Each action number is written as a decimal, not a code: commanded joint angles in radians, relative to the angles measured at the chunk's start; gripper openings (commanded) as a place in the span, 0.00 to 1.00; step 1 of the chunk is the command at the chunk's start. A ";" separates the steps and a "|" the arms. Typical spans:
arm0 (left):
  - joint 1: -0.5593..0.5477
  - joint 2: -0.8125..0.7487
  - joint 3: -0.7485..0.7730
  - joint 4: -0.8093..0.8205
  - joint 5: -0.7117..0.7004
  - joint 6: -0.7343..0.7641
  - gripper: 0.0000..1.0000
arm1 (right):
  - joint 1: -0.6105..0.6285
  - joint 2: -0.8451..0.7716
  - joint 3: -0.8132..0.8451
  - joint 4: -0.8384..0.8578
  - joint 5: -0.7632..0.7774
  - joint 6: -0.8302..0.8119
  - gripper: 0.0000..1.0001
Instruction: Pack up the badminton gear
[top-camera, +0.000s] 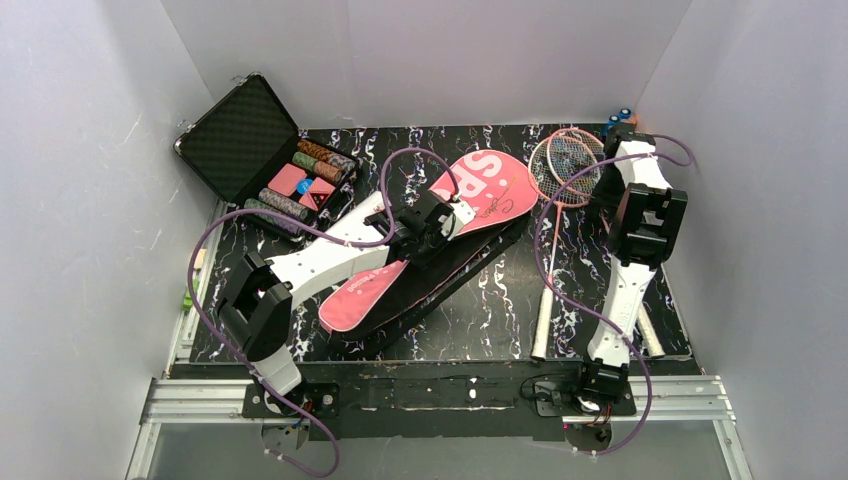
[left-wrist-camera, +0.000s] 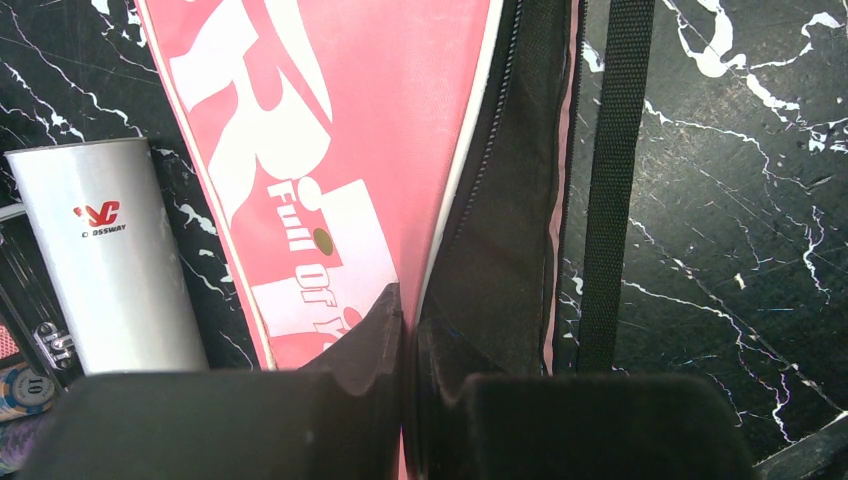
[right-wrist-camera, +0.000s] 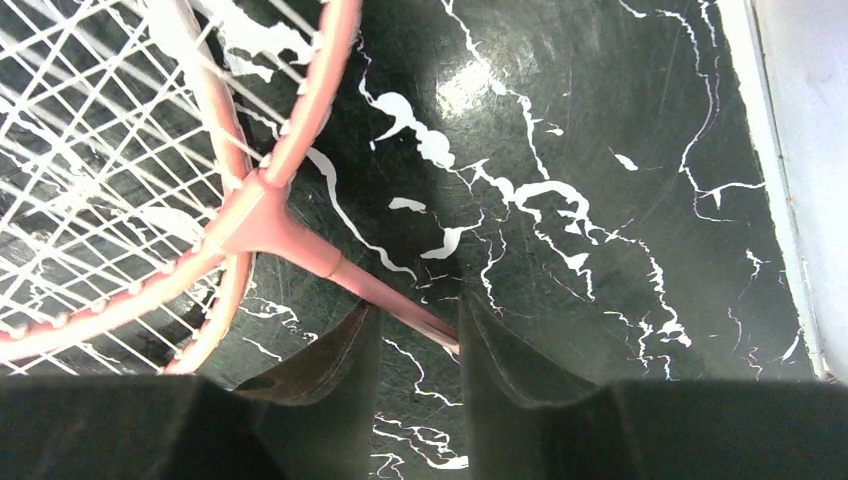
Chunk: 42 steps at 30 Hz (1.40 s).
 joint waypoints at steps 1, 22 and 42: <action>0.002 -0.073 0.017 0.028 0.003 -0.002 0.00 | -0.003 -0.025 0.012 -0.045 -0.053 0.015 0.33; 0.002 -0.127 0.017 0.022 -0.006 0.002 0.00 | 0.100 -0.190 -0.282 0.012 -0.047 0.035 0.33; 0.002 -0.143 -0.002 0.021 -0.012 0.011 0.00 | 0.247 -0.401 -0.352 -0.029 0.103 0.075 0.01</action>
